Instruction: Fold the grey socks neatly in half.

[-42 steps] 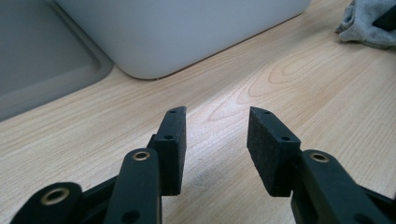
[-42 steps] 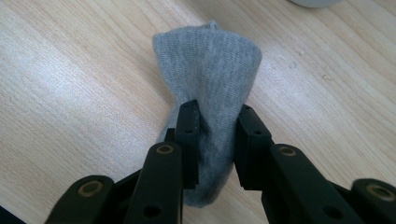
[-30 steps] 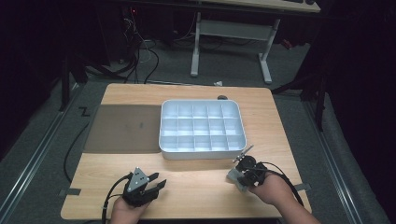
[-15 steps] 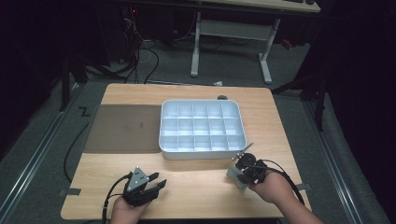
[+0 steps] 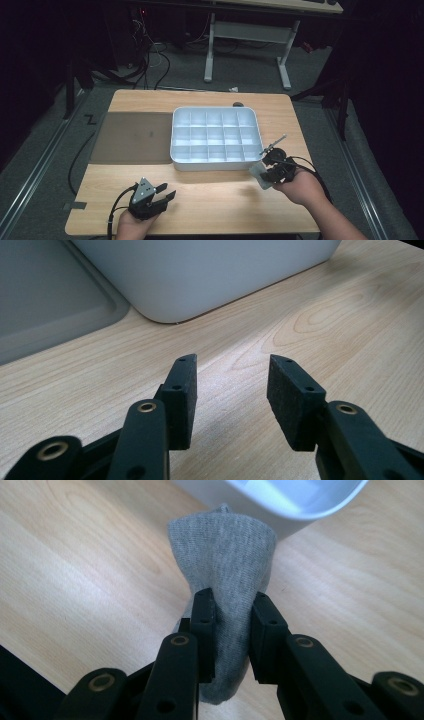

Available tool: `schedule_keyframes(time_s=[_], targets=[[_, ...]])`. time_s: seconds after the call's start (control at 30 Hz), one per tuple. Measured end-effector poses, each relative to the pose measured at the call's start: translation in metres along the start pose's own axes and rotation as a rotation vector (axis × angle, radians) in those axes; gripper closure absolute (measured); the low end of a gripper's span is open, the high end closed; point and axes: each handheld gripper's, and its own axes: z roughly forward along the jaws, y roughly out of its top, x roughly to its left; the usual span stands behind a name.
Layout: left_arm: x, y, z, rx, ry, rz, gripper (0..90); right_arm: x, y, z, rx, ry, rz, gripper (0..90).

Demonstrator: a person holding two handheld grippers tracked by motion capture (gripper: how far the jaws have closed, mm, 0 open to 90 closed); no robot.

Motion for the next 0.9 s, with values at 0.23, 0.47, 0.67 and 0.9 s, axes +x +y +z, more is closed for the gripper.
schedule_keyframes(time_s=[0.23,0.47,0.67,0.9], targets=[[-0.001,0.000,0.000,0.003,-0.006,0.007,56.0,-0.005,0.020,-0.018,-0.025,-0.014,0.007,76.7],[-0.002,-0.001,0.001,0.008,-0.008,0.011,56.0,-0.014,0.044,-0.022,-0.017,-0.029,0.024,76.6],[-0.001,-0.001,0.000,0.003,-0.008,0.008,56.0,-0.024,0.063,-0.016,-0.006,-0.044,0.047,76.5],[0.000,-0.001,-0.001,0.001,-0.010,0.006,55.9,-0.031,0.078,-0.005,0.019,-0.047,0.076,76.6]])
